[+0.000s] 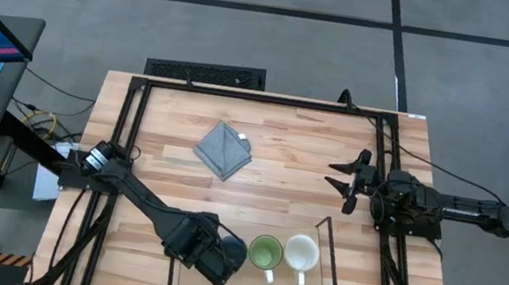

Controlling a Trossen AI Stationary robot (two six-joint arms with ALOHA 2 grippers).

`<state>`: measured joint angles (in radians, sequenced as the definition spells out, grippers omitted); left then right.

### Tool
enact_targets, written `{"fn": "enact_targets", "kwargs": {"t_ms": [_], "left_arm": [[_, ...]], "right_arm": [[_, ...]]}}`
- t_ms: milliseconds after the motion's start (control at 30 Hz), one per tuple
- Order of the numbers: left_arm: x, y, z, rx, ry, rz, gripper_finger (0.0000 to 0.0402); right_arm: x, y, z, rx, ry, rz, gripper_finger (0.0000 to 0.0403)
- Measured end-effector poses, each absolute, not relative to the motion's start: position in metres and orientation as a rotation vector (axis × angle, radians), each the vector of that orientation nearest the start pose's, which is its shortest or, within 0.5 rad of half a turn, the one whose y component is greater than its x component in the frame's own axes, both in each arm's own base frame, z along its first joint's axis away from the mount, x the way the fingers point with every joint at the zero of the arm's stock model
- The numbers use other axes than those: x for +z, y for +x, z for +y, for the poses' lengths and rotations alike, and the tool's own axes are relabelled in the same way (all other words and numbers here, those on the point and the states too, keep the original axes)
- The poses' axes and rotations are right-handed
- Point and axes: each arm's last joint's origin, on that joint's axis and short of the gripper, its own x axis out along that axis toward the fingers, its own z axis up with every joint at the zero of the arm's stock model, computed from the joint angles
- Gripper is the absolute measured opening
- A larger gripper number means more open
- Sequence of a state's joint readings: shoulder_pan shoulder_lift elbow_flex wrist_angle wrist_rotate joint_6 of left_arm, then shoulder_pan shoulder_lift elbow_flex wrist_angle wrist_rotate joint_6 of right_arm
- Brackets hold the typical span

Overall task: Stack small to large cups/mugs on shelf
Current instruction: Return to Home Position

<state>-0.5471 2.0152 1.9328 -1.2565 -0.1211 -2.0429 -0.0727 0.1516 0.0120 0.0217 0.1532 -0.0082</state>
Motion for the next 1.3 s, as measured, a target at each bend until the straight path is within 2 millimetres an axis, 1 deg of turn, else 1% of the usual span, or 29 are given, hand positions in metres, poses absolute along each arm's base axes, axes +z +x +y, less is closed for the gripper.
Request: {"fn": "enact_targets", "kwargs": {"t_ms": [167, 267, 400, 467, 533, 667, 767, 867, 967, 1033, 1167, 1300], "left_arm": [[0.309, 0.341, -0.207, 0.977, -1.239, 0.996, 0.0171], [0.327, 0.338, -0.204, 0.952, -1.161, 0.912, 0.0171], [0.351, 0.335, -0.199, 0.872, -0.991, 0.785, 0.0171], [0.364, 0.334, -0.196, 0.826, -0.888, 0.732, 0.0171], [0.376, 0.332, -0.193, 0.779, -0.749, 0.682, 0.0171], [0.396, 0.331, -0.187, 0.699, -0.387, 0.595, 0.0171], [0.404, 0.330, -0.183, 0.692, -0.141, 0.554, 0.0171], [0.409, 0.324, -0.176, 0.723, 0.002, 0.540, 0.0171], [0.418, 0.318, -0.168, 0.745, 0.036, 0.520, 0.0171], [0.422, 0.315, -0.165, 0.727, 0.093, 0.538, 0.0171], [0.427, 0.314, -0.157, 0.728, 0.173, 0.554, 0.0171], [0.433, 0.314, -0.141, 0.746, 0.225, 0.576, 0.0171]], "right_arm": [[0.157, 0.105, -0.012, -0.225, -0.013, 0.119, 0.0212], [0.157, 0.105, -0.012, -0.225, -0.013, 0.119, 0.0212], [0.157, 0.105, -0.012, -0.225, -0.013, 0.118, 0.0212], [0.158, 0.105, -0.012, -0.226, -0.013, 0.114, 0.0212], [0.158, 0.105, -0.012, -0.227, -0.014, 0.106, 0.0212], [0.163, 0.106, -0.013, -0.232, -0.058, 0.053, 0.0212], [0.170, 0.106, -0.013, -0.234, -0.108, -0.008, 0.0212], [0.176, 0.105, -0.013, -0.256, -0.165, -0.066, 0.0212], [0.180, 0.105, -0.013, -0.283, -0.231, -0.095, 0.0212], [0.181, 0.104, -0.014, -0.303, -0.258, -0.098, 0.0212], [0.181, 0.104, -0.016, -0.365, -0.272, -0.086, 0.0212], [0.181, 0.103, -0.017, -0.419, -0.268, -0.077, 0.0212]]}}
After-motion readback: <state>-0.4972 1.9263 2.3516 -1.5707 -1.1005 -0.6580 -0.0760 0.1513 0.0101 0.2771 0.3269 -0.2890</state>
